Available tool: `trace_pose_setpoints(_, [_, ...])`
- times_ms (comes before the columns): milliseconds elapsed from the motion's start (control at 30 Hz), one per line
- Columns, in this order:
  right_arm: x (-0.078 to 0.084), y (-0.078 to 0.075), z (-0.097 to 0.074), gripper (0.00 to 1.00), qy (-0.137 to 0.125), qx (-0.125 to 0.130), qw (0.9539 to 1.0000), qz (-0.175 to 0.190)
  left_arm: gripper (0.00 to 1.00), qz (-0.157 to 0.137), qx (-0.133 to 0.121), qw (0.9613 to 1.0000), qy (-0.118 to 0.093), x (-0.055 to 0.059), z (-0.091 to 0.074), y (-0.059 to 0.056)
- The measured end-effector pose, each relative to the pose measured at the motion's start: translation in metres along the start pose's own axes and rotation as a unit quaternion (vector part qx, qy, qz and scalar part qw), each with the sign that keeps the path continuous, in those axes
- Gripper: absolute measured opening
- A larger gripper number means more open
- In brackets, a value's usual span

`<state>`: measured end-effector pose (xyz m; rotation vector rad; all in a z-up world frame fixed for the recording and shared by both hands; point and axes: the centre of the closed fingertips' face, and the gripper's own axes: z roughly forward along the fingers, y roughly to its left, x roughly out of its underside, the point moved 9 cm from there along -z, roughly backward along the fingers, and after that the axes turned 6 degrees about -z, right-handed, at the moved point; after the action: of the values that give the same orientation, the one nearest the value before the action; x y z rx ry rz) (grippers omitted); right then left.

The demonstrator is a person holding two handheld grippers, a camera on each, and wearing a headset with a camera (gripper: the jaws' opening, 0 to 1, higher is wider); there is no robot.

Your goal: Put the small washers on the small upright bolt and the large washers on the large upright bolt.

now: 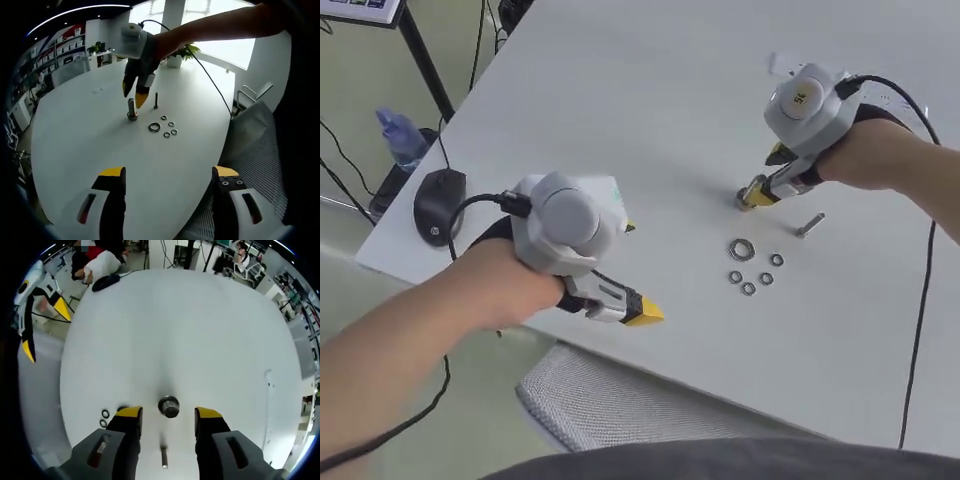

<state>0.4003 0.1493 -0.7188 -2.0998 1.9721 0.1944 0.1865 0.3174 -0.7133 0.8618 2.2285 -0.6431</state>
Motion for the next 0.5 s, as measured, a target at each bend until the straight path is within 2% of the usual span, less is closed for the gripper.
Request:
trace_pose_setpoints(167, [0.0, 0.009, -0.015, 0.44, -0.013, 0.009, 0.9999, 0.005, 0.71, -0.007, -0.001, 1.0, -0.003, 0.001, -0.004, -0.001])
trace_pose_setpoints(333, [-0.002, 0.019, -0.032, 0.46, -0.046, 0.023, 0.9985, 0.019, 0.71, -0.002, -0.003, 1.0, 0.002, 0.004, -0.006, -0.002])
trace_pose_setpoints(500, [-0.001, 0.026, -0.042, 0.47, -0.062, 0.031, 0.9971, 0.03, 0.71, 0.0, -0.004, 1.0, 0.004, 0.003, -0.008, -0.004])
